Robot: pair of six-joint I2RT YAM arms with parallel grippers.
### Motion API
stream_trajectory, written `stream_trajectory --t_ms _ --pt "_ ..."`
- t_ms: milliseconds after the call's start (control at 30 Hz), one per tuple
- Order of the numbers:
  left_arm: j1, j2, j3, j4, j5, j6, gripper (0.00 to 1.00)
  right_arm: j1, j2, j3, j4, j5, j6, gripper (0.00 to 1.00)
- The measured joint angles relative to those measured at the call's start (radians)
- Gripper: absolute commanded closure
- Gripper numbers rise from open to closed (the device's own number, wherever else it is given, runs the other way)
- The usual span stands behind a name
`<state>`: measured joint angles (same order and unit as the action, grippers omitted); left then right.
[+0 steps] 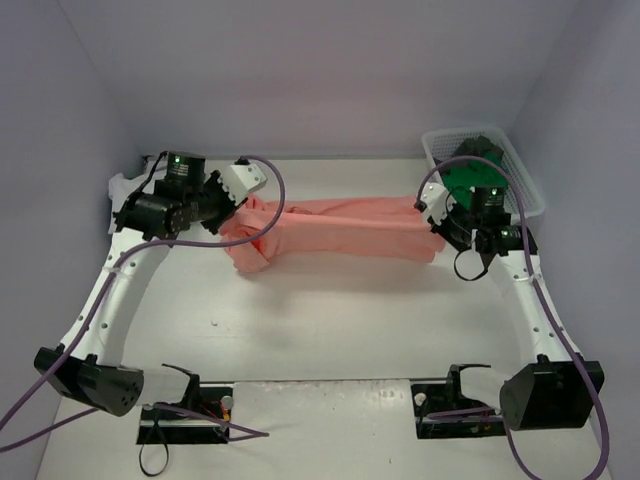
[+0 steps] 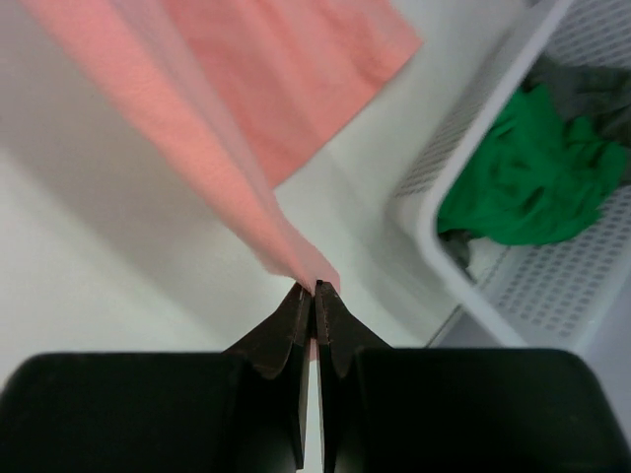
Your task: Fold and stack the t-shirts
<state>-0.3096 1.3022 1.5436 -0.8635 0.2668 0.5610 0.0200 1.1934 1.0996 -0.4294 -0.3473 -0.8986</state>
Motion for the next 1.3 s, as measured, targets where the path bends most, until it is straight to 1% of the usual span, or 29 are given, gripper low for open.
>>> stream_trajectory --t_ms 100,133,167,300,400,500,533,567,633,700,733,767,800,900,1200,1300 --pt "0.003 0.008 0.015 -0.085 0.064 0.012 0.86 0.0 -0.032 -0.11 -0.009 0.01 -0.024 1.0" --pt "0.003 0.004 0.007 -0.11 0.08 0.015 0.86 0.0 -0.042 -0.177 -0.043 0.021 -0.048 1.0" --pt "0.002 -0.005 -0.025 -0.187 0.122 0.024 0.86 0.0 -0.042 -0.177 -0.042 0.021 -0.048 1.0" --pt "0.002 -0.058 -0.087 -0.219 0.13 0.034 0.86 0.012 -0.1 -0.25 -0.023 0.051 -0.084 1.0" --pt "0.002 -0.096 -0.102 -0.236 0.16 0.03 0.8 0.027 -0.105 -0.277 -0.033 0.069 -0.1 1.0" --pt "0.001 -0.116 -0.134 -0.221 0.212 0.014 0.79 0.041 -0.095 -0.279 -0.032 0.074 -0.101 1.0" --pt "0.001 -0.118 -0.155 -0.208 0.225 0.007 0.79 0.048 -0.091 -0.279 -0.032 0.074 -0.099 1.0" --pt "0.001 -0.114 -0.187 -0.183 0.238 -0.001 0.76 0.054 -0.088 -0.279 -0.032 0.074 -0.097 1.0" --pt "0.001 -0.085 -0.25 -0.131 0.248 -0.019 0.75 0.069 -0.082 -0.279 -0.032 0.074 -0.09 1.0" --pt "-0.001 -0.04 -0.311 -0.061 0.25 -0.032 0.58 0.088 -0.079 -0.279 -0.032 0.074 -0.081 1.0" --pt "-0.005 -0.013 -0.349 -0.015 0.248 -0.041 0.55 0.097 -0.079 -0.279 -0.032 0.074 -0.076 1.0" --pt "-0.006 0.009 -0.378 0.019 0.245 -0.046 0.44 0.109 -0.077 -0.279 -0.032 0.074 -0.068 1.0" --pt "-0.012 0.046 -0.429 0.071 0.236 -0.054 0.44 0.11 -0.077 -0.279 -0.032 0.074 -0.068 1.0" --pt "-0.034 0.078 -0.473 0.168 0.204 -0.057 0.43 0.112 -0.071 -0.279 -0.031 0.074 -0.061 1.0" --pt "-0.067 0.168 -0.492 0.405 0.188 -0.077 0.43 0.112 -0.052 -0.279 -0.031 0.07 -0.044 1.0" --pt "-0.1 0.196 -0.509 0.455 0.176 -0.082 0.43 0.112 -0.051 -0.279 -0.031 0.07 -0.044 1.0"
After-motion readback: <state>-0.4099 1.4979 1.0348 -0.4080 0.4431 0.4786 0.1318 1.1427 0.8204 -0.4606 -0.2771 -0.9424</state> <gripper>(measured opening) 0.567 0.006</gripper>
